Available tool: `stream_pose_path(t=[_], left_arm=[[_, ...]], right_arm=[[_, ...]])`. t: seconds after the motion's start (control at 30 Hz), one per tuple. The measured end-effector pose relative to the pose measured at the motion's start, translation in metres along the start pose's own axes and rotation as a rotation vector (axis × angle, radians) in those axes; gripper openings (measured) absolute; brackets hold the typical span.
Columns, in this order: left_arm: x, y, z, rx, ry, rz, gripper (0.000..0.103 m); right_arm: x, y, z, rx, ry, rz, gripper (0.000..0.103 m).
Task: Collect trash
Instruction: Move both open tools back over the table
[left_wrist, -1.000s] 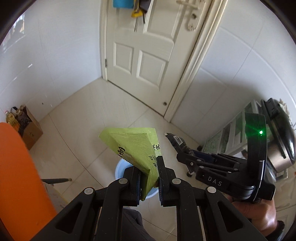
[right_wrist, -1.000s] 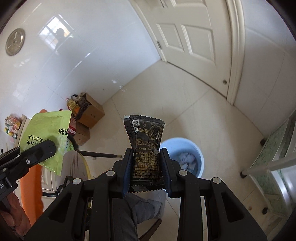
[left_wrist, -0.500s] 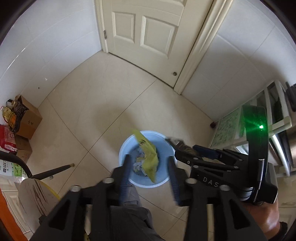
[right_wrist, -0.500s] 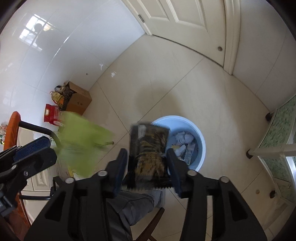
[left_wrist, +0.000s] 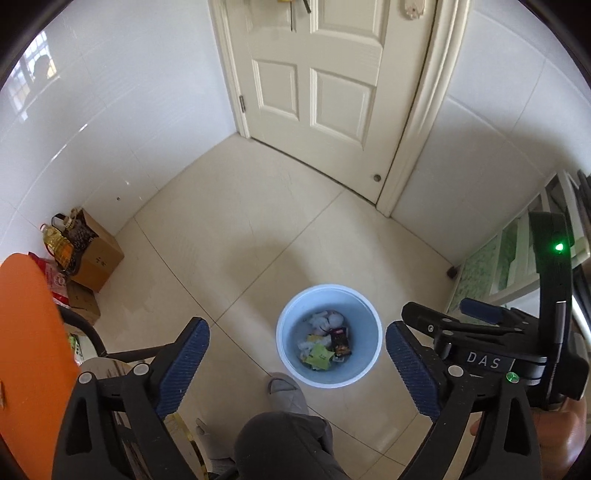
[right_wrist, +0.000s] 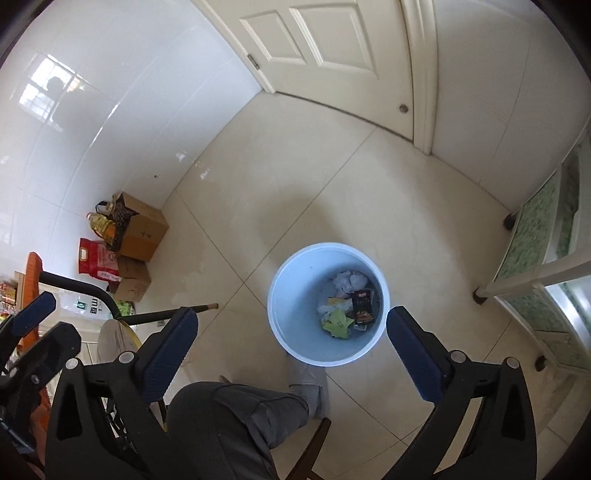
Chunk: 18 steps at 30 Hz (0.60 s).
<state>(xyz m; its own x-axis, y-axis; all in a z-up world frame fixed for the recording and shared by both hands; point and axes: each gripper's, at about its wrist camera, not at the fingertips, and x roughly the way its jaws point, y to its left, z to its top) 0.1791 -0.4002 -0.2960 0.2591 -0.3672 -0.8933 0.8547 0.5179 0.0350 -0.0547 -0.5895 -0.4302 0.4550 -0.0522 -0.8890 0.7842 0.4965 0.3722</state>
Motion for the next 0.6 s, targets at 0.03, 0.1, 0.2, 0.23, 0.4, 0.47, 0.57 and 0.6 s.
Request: stream_pose_path(t=[0.03,0.1,0.2,0.23,0.4,0.47,0.57,0.6], left_arm=[[-0.011,0.0,-0.007,-0.004,-0.011,0.0,0.094],[-0.034,0.003,-0.017,-0.027,-0.052,-0.013,0.094],[-0.076,0.014,-0.034,-0.059,-0.13,-0.028,0.094],[-0.092,0.018,-0.039,-0.071,-0.162,-0.031,0.094],[-0.166,0.052,-0.079,-0.138,-0.312,-0.025,0.098],[-0.193,0.067,-0.098,-0.164,-0.369,0.0,0.1],[-0.234,0.082,-0.128,-0.192,-0.432,0.048,0.1],[-0.246,0.088,-0.14,-0.205,-0.452,0.069,0.101]], right_arm=[[-0.009,0.006,0.0,-0.012,-0.015,-0.003,0.103],[-0.029,0.019,0.002,-0.035,-0.05,-0.001,0.103],[-0.063,0.039,0.003,-0.071,-0.12,0.006,0.103],[-0.074,0.047,0.003,-0.083,-0.143,0.011,0.103],[-0.133,0.102,-0.004,-0.19,-0.255,0.058,0.103],[-0.151,0.128,-0.01,-0.239,-0.291,0.086,0.103],[-0.175,0.169,-0.024,-0.316,-0.338,0.118,0.103],[-0.182,0.182,-0.029,-0.342,-0.351,0.132,0.103]])
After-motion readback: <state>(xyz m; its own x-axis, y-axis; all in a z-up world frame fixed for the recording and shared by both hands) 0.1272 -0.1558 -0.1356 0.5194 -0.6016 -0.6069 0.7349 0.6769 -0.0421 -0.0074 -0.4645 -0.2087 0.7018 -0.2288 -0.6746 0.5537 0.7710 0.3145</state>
